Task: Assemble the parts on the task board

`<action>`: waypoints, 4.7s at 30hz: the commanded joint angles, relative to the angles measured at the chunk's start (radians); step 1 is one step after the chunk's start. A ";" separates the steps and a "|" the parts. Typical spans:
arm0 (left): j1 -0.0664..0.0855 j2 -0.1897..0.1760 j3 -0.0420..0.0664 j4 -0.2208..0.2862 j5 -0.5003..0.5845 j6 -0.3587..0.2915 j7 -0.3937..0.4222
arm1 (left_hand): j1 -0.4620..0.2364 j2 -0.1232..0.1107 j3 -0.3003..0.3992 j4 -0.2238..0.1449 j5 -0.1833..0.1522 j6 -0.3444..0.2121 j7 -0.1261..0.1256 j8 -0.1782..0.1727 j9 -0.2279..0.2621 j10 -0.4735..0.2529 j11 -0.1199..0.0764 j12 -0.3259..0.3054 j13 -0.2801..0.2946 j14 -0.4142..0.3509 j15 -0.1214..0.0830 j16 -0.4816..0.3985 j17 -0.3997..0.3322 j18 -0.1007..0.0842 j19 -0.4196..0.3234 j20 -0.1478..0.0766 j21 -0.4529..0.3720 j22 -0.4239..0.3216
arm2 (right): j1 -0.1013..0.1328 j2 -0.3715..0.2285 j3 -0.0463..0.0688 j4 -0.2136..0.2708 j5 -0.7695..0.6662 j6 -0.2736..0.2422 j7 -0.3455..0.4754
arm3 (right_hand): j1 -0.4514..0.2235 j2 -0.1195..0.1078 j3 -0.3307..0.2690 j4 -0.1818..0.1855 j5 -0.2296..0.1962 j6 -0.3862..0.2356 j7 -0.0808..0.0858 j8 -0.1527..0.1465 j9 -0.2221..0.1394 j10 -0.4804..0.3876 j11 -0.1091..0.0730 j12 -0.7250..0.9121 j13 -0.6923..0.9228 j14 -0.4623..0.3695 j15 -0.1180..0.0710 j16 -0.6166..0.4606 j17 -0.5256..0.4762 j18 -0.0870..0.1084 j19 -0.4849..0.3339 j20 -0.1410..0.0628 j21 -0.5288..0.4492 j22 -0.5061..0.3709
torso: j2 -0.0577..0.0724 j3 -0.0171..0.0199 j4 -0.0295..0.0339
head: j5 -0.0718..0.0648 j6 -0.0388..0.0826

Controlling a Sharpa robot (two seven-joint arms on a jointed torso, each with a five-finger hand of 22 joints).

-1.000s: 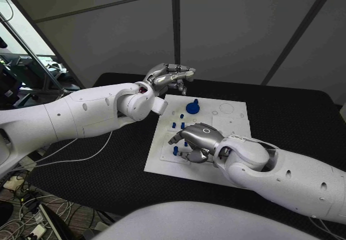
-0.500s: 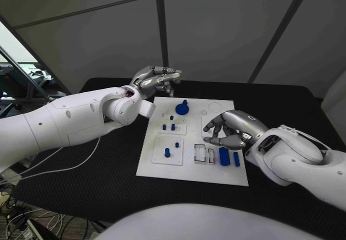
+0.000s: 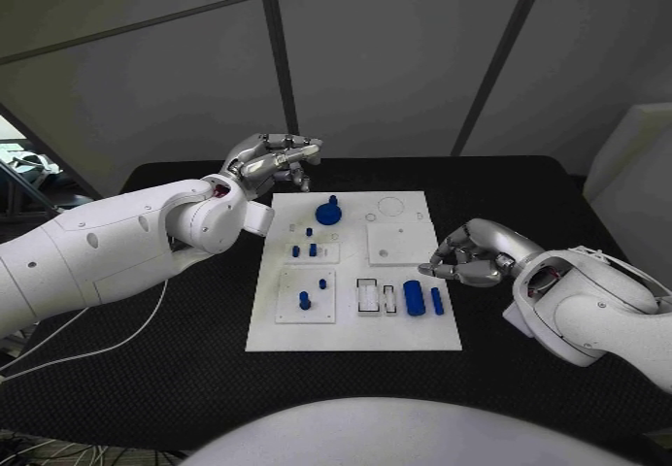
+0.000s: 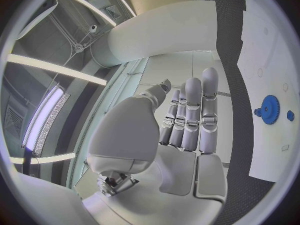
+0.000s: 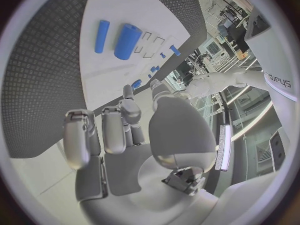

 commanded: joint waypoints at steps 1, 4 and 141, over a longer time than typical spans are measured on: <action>0.001 0.000 0.001 0.002 0.003 0.010 0.008 | 0.004 0.003 -0.006 0.000 0.003 -0.004 -0.001 0.003 0.001 -0.007 -0.001 0.005 -0.002 -0.005 -0.001 0.004 -0.001 -0.004 0.002 0.004 -0.007 -0.001 | -0.013 0.000 -0.002 0.010 -0.008 0.041 -0.124 | -0.001 0.005 -0.027 0.017 -0.005 -0.013 0.003 0.008 0.010 0.011 0.002 0.025 0.035 0.054 0.001 0.013 0.021 -0.007 0.071 0.004 0.007 0.207 | -0.002 -0.0007 -0.0005 | -0.004 -0.002; 0.001 0.000 0.000 0.003 0.003 0.010 0.008 | 0.004 0.003 -0.006 0.000 0.003 -0.004 -0.001 0.003 0.001 -0.007 -0.001 0.005 -0.002 -0.005 -0.001 0.004 -0.001 -0.004 0.002 0.004 -0.007 -0.001 | -0.030 0.007 -0.003 0.010 -0.022 0.054 -0.157 | -0.004 0.005 -0.055 0.041 -0.004 -0.022 0.005 0.015 0.022 0.010 0.004 0.036 0.055 0.056 0.003 0.025 0.039 -0.008 0.072 0.005 0.008 0.209 | 0.000 -0.0012 0.0041 | -0.011 0.000; 0.002 -0.008 0.000 0.013 0.003 0.005 0.007 | 0.005 0.002 -0.010 0.000 0.003 -0.006 -0.001 0.007 0.000 -0.008 -0.001 0.009 -0.003 -0.007 -0.001 0.005 -0.003 -0.004 0.001 0.005 -0.008 -0.002 | -0.068 0.302 -0.001 -0.105 0.046 0.014 -0.219 | 0.033 0.084 -0.177 0.061 0.190 -0.023 -0.029 0.139 0.218 0.046 -0.024 0.054 0.158 0.058 -0.020 0.052 0.085 -0.019 0.098 -0.015 0.038 0.252 | 0.000 -0.0007 0.0016 | 0.027 -0.008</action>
